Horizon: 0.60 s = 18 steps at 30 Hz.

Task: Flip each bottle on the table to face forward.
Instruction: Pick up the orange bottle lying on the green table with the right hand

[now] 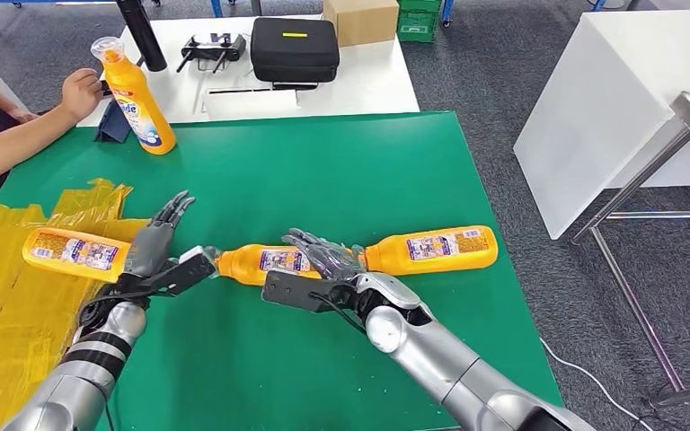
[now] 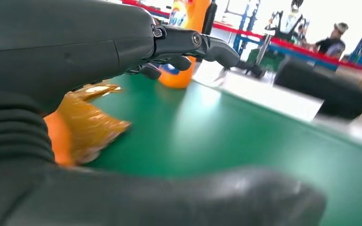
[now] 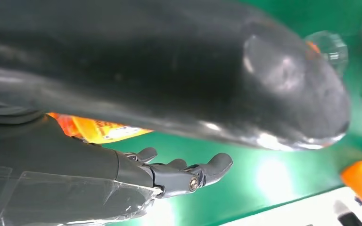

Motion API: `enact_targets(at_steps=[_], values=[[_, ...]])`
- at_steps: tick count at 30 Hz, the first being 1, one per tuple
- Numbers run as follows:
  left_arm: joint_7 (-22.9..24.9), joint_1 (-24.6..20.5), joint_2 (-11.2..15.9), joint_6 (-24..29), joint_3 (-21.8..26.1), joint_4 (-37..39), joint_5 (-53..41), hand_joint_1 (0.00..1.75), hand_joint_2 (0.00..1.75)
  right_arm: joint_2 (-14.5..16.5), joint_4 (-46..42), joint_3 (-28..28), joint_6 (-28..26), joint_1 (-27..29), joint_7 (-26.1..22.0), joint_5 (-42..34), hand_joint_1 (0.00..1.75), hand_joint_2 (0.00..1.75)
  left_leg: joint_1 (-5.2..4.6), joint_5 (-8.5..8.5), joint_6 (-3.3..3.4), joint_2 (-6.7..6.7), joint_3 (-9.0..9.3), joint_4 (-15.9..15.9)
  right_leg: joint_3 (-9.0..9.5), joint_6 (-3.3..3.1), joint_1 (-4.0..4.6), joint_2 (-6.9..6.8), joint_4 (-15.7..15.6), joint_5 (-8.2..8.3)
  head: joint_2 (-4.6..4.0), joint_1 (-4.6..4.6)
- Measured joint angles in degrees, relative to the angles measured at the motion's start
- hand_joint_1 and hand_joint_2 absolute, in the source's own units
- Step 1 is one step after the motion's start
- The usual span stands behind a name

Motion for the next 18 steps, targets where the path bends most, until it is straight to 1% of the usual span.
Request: enact_targets(at_steps=[2, 4, 6, 8, 9, 12, 15, 18], values=[[-0.67, 0.22, -0.49, -1.18, 1.14, -2.14, 1.51, 0.00, 0.00, 0.15, 1.07, 0.25, -0.35, -0.26, 0.11, 1.05, 0.00, 1.75, 0.00, 0.00, 0.00, 0.01, -0.01, 0.00, -0.04, 0.00, 0.00, 0.00, 0.00, 0.00, 0.00, -0.01], [-2.46, 0.50, -1.18, -3.94, 2.28, -3.99, 6.16, 0.00, 0.00, 0.32, 2.17, 0.49, -1.35, -0.55, 1.03, 3.96, 0.00, 1.75, 0.01, 0.00, 0.00, 0.00, -0.04, 0.00, -0.09, 0.00, 0.00, 0.00, 0.00, 0.00, 0.00, -0.01], [-4.04, 1.02, -2.40, -9.72, 3.73, -6.93, 14.66, 0.00, 0.00, 0.77, 4.45, 0.61, -3.26, -0.97, 2.30, 9.25, 0.00, 1.75, 0.03, 0.00, 0.00, 0.00, -0.09, 0.00, -0.14, 0.00, 0.00, 0.00, 0.00, 0.00, 0.00, -0.01], [-4.27, 1.64, -3.93, -16.06, 5.14, -11.18, 23.12, 0.00, 0.00, 1.49, 8.13, 0.46, -5.33, -1.26, 2.53, 14.43, 0.00, 1.75, 0.03, 0.00, 0.00, -0.01, -0.12, 0.00, -0.15, 0.00, 0.01, -0.01, 0.00, 0.00, 0.00, -0.01], [-4.15, 1.91, -4.66, -18.22, 5.68, -13.31, 25.88, 0.00, 0.00, 1.86, 10.08, 0.33, -6.12, -1.29, 2.31, 16.14, 0.00, 1.75, 0.03, 0.00, 0.00, -0.01, -0.13, 0.00, -0.15, 0.00, 0.00, -0.01, 0.00, 0.00, 0.00, 0.00], [-3.88, 2.64, -6.31, -21.34, 6.74, -18.07, 29.94, 0.00, 0.00, 2.86, 14.79, -0.10, -7.25, -1.47, 1.72, 18.43, 0.00, 1.75, 0.01, 0.00, 0.00, -0.01, -0.18, 0.00, -0.17, 0.01, 0.00, -0.01, 0.00, 0.01, 0.00, 0.00], [-3.40, 3.34, -7.74, -24.32, 7.82, -21.45, 35.83, 0.00, 0.00, 4.00, 18.74, -0.69, -7.21, -2.03, 1.47, 21.06, 0.00, 1.75, 0.01, 0.00, 0.00, 0.01, -0.18, 0.01, -0.21, 0.01, 0.00, 0.00, 0.00, 0.01, 0.00, 0.01], [-2.91, 3.81, -8.94, -25.72, 8.57, -24.50, 40.42, 0.00, 0.00, 5.47, 22.35, -1.03, -6.73, -2.62, 1.09, 24.47, 0.00, 1.75, 0.02, -0.01, 0.00, 0.01, -0.18, 0.01, -0.21, 0.01, 0.00, 0.00, 0.00, 0.01, 0.00, 0.00]])
